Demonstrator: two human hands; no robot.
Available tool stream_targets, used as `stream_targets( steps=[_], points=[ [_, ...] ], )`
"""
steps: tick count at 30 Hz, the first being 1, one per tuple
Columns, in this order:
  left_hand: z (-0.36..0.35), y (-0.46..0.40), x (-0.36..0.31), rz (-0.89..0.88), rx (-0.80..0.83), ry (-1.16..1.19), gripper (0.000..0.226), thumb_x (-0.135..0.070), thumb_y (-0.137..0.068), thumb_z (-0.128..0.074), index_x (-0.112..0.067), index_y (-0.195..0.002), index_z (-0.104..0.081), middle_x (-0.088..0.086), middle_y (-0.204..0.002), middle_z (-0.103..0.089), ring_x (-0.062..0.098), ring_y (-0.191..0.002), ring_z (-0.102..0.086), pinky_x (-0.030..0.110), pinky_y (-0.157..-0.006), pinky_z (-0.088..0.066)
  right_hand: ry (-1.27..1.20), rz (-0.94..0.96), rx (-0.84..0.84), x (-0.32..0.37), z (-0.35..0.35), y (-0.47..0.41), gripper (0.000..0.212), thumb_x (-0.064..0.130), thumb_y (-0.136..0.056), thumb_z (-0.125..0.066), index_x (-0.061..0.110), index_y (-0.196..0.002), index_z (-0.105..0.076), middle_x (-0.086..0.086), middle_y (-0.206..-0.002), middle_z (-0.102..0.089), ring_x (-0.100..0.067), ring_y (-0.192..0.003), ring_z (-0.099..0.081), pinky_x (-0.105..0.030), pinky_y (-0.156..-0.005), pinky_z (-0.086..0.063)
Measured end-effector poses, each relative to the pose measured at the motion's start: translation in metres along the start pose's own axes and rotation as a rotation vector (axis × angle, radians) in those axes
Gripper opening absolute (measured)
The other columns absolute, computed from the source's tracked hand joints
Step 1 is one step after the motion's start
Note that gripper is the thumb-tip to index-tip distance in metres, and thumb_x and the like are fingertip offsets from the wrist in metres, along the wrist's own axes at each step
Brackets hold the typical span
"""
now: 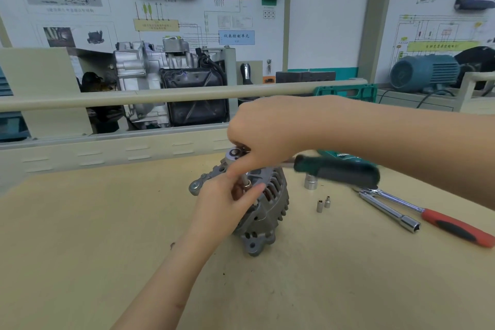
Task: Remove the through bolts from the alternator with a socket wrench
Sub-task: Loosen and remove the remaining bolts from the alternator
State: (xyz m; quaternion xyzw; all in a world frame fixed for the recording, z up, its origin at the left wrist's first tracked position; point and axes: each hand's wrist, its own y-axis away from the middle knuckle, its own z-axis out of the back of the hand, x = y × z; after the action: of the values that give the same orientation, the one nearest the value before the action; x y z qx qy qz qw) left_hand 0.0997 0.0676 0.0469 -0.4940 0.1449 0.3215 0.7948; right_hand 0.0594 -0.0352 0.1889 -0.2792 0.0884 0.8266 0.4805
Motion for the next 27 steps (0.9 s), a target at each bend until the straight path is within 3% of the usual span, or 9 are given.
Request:
stream_targets(
  steps=[2,4,6,9,14,17,20,24,27],
  points=[
    [0.001,0.000,0.000,-0.021,-0.002,0.005,0.042,-0.029,-0.078,-0.067,-0.038,-0.054,-0.033,-0.022,-0.047,-0.047,-0.002,-0.046,-0.043,0.007,-0.047,-0.032,0.001,0.048,0.003,-0.004,-0.005,-0.005,0.029,0.044,-0.089,-0.044,0.017,-0.086,-0.054,0.003,-0.071,-0.052,-0.013,-0.058,-0.047,-0.026,-0.045,-0.029],
    [0.001,0.000,0.002,-0.024,0.010,0.012,0.038,-0.030,-0.078,-0.067,-0.038,-0.056,-0.038,-0.021,-0.047,-0.048,-0.002,-0.048,-0.044,0.008,-0.048,-0.033,0.013,0.032,-0.011,-0.003,-0.008,-0.005,0.028,0.042,-0.089,-0.044,0.018,-0.090,-0.057,0.004,-0.070,-0.052,-0.010,-0.052,-0.040,-0.026,-0.043,-0.026],
    [0.002,-0.001,0.005,0.008,0.043,0.024,0.025,-0.034,-0.078,-0.064,-0.024,-0.059,-0.051,-0.013,-0.046,-0.048,0.000,-0.051,-0.045,0.012,-0.049,-0.034,0.006,0.007,-0.032,-0.001,-0.009,-0.001,0.026,0.040,-0.089,-0.045,0.019,-0.095,-0.060,0.006,-0.066,-0.048,-0.007,-0.049,-0.034,-0.025,-0.042,-0.023],
    [0.002,-0.001,0.007,0.019,0.086,0.024,0.030,-0.037,-0.079,-0.060,-0.008,-0.071,-0.061,-0.005,-0.053,-0.050,0.004,-0.054,-0.046,0.018,-0.051,-0.035,-0.040,0.019,-0.026,0.000,-0.006,0.003,0.027,0.035,-0.090,-0.045,0.018,-0.104,-0.060,0.001,-0.079,-0.056,-0.009,-0.052,-0.034,-0.022,-0.046,-0.028],
    [0.002,0.000,0.005,0.011,0.024,-0.032,0.039,-0.035,-0.078,-0.064,-0.023,-0.052,-0.038,-0.011,-0.044,-0.035,0.000,-0.051,-0.045,0.012,-0.049,-0.034,0.039,-0.004,0.001,0.004,0.001,0.005,0.027,0.036,-0.091,-0.043,0.017,-0.102,-0.058,0.007,-0.063,-0.039,-0.008,-0.050,-0.029,-0.023,-0.044,-0.022],
    [0.002,0.000,0.004,-0.006,0.032,-0.065,0.040,-0.037,-0.079,-0.062,-0.024,-0.052,-0.035,-0.010,-0.043,-0.033,0.000,-0.051,-0.045,0.013,-0.050,-0.033,0.011,0.055,0.035,0.002,0.002,0.003,0.027,0.039,-0.092,-0.042,0.015,-0.093,-0.055,0.004,-0.068,-0.045,-0.016,-0.059,-0.045,-0.025,-0.045,-0.026],
    [0.003,0.000,0.005,0.011,0.037,-0.036,0.035,-0.037,-0.077,-0.063,-0.024,-0.053,-0.042,-0.012,-0.040,-0.043,0.000,-0.050,-0.045,0.013,-0.048,-0.032,0.015,0.043,0.017,0.003,-0.001,0.003,0.027,0.037,-0.092,-0.042,0.016,-0.099,-0.057,0.005,-0.068,-0.044,-0.013,-0.055,-0.040,-0.025,-0.045,-0.026],
    [0.005,-0.001,0.007,0.015,0.091,0.019,0.017,-0.036,-0.078,-0.060,-0.019,-0.073,-0.063,-0.019,-0.047,-0.051,-0.001,-0.050,-0.047,0.014,-0.049,-0.035,-0.025,0.007,0.001,0.003,-0.004,0.006,0.028,0.036,-0.092,-0.043,0.019,-0.108,-0.059,-0.001,-0.083,-0.057,-0.006,-0.051,-0.031,-0.021,-0.045,-0.026],
    [0.004,-0.001,0.007,-0.001,0.072,0.005,0.021,-0.033,-0.080,-0.062,-0.015,-0.068,-0.063,-0.026,-0.050,-0.052,-0.004,-0.050,-0.048,0.010,-0.050,-0.035,-0.006,0.020,-0.003,0.002,-0.002,0.006,0.027,0.034,-0.091,-0.043,0.018,-0.106,-0.059,0.001,-0.079,-0.056,-0.007,-0.051,-0.030,-0.023,-0.046,-0.026]
  ],
)
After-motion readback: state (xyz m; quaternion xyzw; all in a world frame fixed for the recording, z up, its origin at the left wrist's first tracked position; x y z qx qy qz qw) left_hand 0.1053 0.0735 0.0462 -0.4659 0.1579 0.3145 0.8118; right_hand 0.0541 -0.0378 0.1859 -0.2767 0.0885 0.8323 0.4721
